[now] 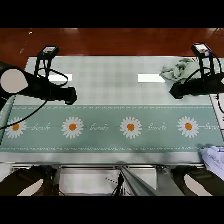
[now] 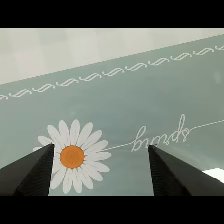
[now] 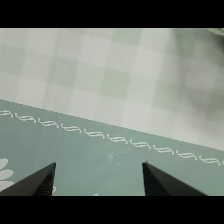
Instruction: Fold the shirts.
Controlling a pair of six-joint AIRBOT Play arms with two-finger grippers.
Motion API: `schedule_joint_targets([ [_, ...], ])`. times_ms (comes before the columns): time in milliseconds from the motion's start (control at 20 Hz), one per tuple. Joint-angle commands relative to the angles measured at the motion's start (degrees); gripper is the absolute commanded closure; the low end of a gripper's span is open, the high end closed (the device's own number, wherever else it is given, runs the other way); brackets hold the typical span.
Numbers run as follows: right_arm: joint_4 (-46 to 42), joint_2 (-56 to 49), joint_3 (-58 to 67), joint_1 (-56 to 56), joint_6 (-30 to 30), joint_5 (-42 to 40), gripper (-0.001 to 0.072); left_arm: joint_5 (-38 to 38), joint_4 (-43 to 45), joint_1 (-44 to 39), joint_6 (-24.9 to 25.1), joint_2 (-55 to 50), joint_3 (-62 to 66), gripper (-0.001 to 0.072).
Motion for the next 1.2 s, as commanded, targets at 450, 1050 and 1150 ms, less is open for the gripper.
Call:
schedule_joint_targets([
  [450,0.0,0.0,0.1,0.1,0.0,0.0,0.0108,0.0,0.0,0.0,0.0,0.0,0.0,-0.0012],
  [1050,5.6,0.0,0.1,0.1,0.0,-10.8,0.0108,13.1,0.0,0.0,0.0,0.0,0.0,-0.0012],
  [1150,7.4,0.0,0.1,0.1,0.0,-16.9,0.0108,15.3,0.0,0.0,0.0,0.0,0.0,-0.0012],
])
